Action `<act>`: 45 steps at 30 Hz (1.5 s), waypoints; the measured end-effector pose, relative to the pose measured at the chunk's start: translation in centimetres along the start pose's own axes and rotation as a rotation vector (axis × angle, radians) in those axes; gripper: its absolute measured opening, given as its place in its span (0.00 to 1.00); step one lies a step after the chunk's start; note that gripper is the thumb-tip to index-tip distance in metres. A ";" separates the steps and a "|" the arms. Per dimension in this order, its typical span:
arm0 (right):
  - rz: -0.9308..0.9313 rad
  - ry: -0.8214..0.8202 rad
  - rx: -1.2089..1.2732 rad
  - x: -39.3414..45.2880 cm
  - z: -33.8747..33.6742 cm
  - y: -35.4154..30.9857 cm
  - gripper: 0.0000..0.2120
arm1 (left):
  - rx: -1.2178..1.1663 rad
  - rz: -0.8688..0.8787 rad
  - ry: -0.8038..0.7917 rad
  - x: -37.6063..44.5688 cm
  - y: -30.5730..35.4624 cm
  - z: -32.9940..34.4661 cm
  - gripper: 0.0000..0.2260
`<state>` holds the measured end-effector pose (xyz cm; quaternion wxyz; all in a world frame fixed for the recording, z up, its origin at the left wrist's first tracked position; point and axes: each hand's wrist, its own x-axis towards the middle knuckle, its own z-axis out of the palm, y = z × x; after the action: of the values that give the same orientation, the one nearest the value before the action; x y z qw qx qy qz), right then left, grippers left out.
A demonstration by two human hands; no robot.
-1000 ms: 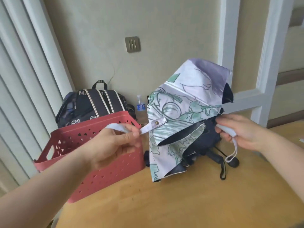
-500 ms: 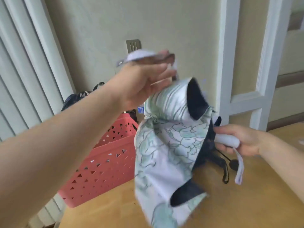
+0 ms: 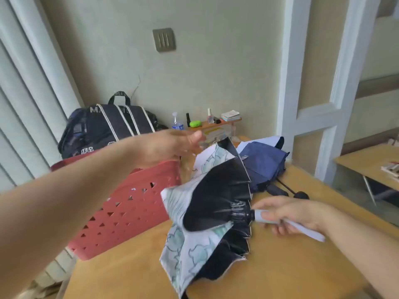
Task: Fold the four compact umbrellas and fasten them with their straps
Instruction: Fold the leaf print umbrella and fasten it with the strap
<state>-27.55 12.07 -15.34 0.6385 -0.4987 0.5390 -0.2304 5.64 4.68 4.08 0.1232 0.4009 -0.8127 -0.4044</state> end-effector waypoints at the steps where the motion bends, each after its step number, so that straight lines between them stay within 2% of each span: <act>1: -0.065 0.102 -0.163 0.0 0.4 -0.1 0.22 | 0.030 -0.004 -0.008 -0.3 -1.3 0.9 0.26; 3: -0.202 0.375 -0.451 0.4 0.9 -0.5 0.10 | 0.134 0.079 0.082 -1.0 -3.7 2.6 0.22; 4: -0.254 0.466 -0.467 0.5 1.0 -0.5 0.05 | 0.150 0.158 0.166 -1.4 -4.6 3.4 0.20; 6: -0.282 0.538 -0.216 0.9 0.5 -0.3 0.10 | 0.119 0.321 0.384 -2.6 -6.0 5.0 0.15; 8: -0.214 0.530 0.156 1.1 -0.9 0.0 0.13 | 0.171 0.470 0.566 -3.3 -7.5 6.0 0.14; 10: -0.071 0.430 0.370 0.6 -2.3 -0.1 0.18 | 0.327 0.559 0.607 -3.8 -8.5 6.5 0.21; 11: -0.002 0.402 0.366 0.5 -2.7 -0.1 0.20 | 0.412 0.571 0.576 -3.8 -8.9 6.9 0.25; 14: 0.071 0.469 0.109 1.1 -2.4 0.6 0.19 | 0.566 0.471 0.434 -2.9 -10.3 8.7 0.38; 15: 0.045 0.543 -0.034 1.6 -2.1 0.9 0.18 | 0.565 0.413 0.416 -2.3 -11.1 9.4 0.39; 19: -0.032 0.935 -0.757 1.3 -0.6 2.8 0.23 | 0.522 0.250 0.470 -0.6 -14.0 11.4 0.36; 21: -0.064 1.077 -0.882 -0.3 0.4 3.3 0.21 | 0.443 0.226 0.523 -0.7 -14.6 12.1 0.36; 23: -0.213 1.179 -0.830 -2.1 2.1 3.7 0.10 | 0.348 0.212 0.609 -1.2 -14.9 13.0 0.34; 24: -0.296 1.157 -0.734 -2.9 3.4 4.0 0.04 | 0.302 0.200 0.660 -1.6 -15.2 13.6 0.30; 25: -0.354 1.077 -0.631 -3.6 4.9 4.4 0.08 | 0.248 0.177 0.706 -2.0 -15.3 14.1 0.23; 27: -0.339 0.801 -0.501 -4.8 8.5 5.1 0.16 | 0.122 0.041 0.717 -2.9 -16.0 15.5 0.10; 29: -0.272 0.557 -0.488 -5.6 12.1 5.8 0.17 | 0.032 -0.043 0.606 -3.7 -17.4 17.1 0.10; 30: -0.272 0.502 -0.504 -5.6 13.4 6.1 0.15 | 0.002 -0.045 0.533 -4.3 -17.9 17.8 0.10; 32: -0.350 0.508 -0.434 -5.2 15.8 5.9 0.08 | -0.054 -0.007 0.404 -5.3 -18.3 18.9 0.11; 33: -0.389 0.514 -0.296 -4.9 16.7 5.7 0.05 | -0.085 0.017 0.364 -5.8 -18.1 19.3 0.15; 35: -0.448 0.490 -0.004 -4.4 18.3 5.3 0.08 | -0.112 0.038 0.333 -6.4 -17.4 20.1 0.21; 37: -0.482 0.497 0.078 -4.2 19.8 5.4 0.14 | -0.064 0.033 0.365 -7.0 -16.9 21.3 0.23; 39: -0.517 0.577 0.075 -4.4 21.2 5.9 0.15 | -0.047 0.026 0.445 -7.8 -16.6 22.9 0.17; 42: -0.592 0.711 0.206 -5.1 22.5 7.1 0.12 | -0.156 0.063 0.601 -9.7 -16.0 24.9 0.07; 45: -0.671 0.751 0.304 -5.6 23.5 8.1 0.15 | -0.289 0.105 0.649 -11.5 -16.0 25.6 0.06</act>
<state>-9.70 29.04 -21.82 0.3575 -0.4288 0.5017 -0.6607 8.50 21.97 -23.09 0.4508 0.4444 -0.6854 -0.3599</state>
